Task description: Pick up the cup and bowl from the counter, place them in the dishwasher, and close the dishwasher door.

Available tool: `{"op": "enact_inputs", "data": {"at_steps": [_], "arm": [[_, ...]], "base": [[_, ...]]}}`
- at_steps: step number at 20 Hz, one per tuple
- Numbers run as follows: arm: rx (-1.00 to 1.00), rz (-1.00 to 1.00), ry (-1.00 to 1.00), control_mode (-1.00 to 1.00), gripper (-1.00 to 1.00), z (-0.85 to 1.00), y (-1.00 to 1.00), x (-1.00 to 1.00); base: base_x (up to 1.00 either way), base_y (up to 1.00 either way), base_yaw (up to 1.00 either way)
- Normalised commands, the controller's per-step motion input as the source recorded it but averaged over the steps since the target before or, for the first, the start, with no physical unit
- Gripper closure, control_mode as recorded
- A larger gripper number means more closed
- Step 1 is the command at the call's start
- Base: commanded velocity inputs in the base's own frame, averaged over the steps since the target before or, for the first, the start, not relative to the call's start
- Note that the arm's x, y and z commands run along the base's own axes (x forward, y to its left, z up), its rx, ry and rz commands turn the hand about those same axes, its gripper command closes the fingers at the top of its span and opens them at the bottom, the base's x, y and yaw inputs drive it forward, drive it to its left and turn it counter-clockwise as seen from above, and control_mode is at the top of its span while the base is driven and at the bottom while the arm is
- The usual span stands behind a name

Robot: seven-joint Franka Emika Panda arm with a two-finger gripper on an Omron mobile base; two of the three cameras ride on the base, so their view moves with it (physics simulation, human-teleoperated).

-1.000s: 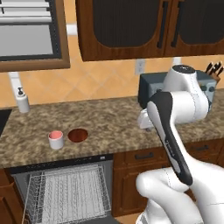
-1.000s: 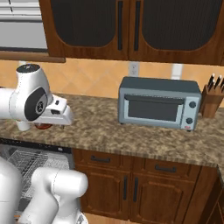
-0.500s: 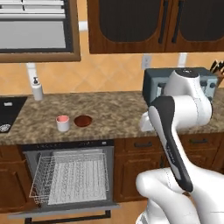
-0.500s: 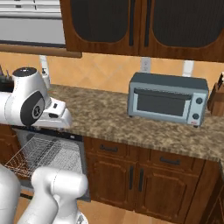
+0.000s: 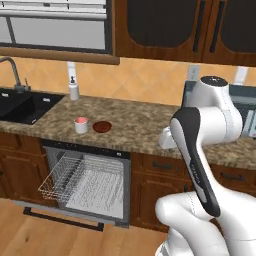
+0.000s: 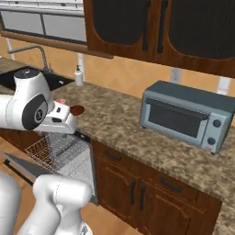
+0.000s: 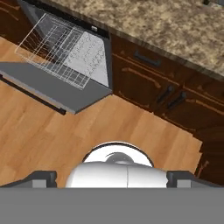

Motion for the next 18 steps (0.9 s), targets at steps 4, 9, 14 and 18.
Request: {"op": "enact_inputs", "data": {"at_steps": [4,9,14,18], "arm": [[0.00,0.00,0.00,1.00,-1.00,0.00,0.00,0.00],[0.00,0.00,0.00,1.00,-1.00,0.00,0.00,0.00],[0.00,0.00,0.00,1.00,-1.00,0.00,0.00,0.00],[0.00,0.00,0.00,1.00,-1.00,0.00,0.00,0.00]], "base": [[0.97,-0.21,0.45],[0.96,0.01,0.44],[0.17,0.18,0.35],[-0.39,0.00,0.24]]}}
